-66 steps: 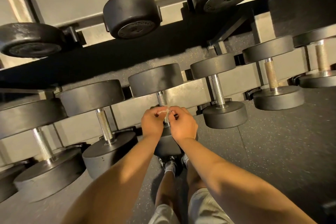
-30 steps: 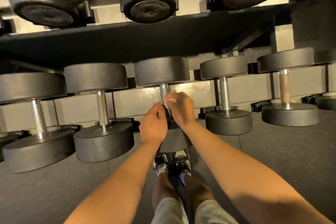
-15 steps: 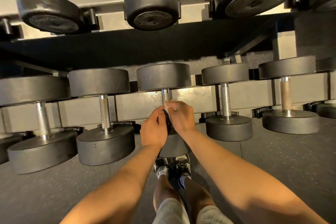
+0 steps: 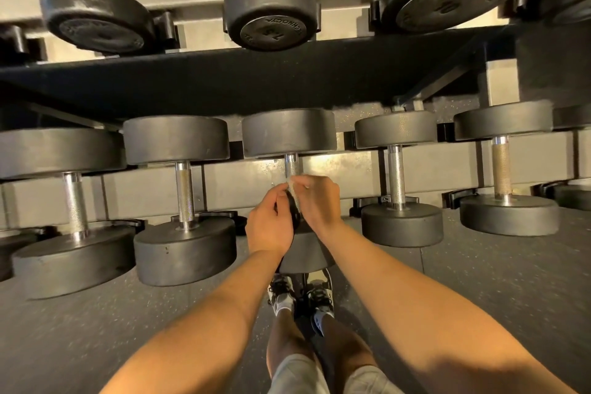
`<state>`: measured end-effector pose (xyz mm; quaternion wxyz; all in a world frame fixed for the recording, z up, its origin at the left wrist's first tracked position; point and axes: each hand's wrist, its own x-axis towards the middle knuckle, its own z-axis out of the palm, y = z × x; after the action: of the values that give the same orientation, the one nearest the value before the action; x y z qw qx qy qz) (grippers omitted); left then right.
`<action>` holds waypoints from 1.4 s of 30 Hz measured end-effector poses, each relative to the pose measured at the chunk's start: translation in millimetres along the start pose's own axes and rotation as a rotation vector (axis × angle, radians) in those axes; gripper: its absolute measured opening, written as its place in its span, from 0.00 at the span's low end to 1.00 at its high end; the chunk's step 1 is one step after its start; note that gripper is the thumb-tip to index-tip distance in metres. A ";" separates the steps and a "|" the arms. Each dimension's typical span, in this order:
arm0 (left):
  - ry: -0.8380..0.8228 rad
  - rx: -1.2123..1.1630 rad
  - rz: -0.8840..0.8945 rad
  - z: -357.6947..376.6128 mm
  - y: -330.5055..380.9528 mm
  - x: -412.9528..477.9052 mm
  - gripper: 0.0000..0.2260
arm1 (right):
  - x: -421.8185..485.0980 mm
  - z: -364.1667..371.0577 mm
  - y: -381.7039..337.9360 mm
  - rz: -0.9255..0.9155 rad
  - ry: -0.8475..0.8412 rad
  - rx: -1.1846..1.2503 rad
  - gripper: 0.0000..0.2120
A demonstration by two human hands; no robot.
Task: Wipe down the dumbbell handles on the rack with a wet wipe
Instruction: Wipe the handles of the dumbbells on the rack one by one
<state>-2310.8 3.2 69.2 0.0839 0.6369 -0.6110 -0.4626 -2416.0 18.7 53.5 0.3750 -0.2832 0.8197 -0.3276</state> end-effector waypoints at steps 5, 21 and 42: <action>0.047 -0.120 -0.071 1.9 -8.9 5.3 0.14 | 16.2 -4.6 -7.8 -0.032 0.038 0.010 0.13; -0.093 -0.044 0.045 -5.3 -20.4 -18.4 0.15 | -16.1 -14.9 23.0 0.095 -0.157 -0.049 0.03; 0.060 -0.319 0.137 11.9 17.4 50.9 0.12 | -18.2 4.7 26.3 -0.035 0.085 0.066 0.14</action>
<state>-2340.2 -39.1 49.4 0.2335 0.5859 -0.5691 -0.5276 -2407.8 46.6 39.2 0.3432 -0.2706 0.8185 -0.3728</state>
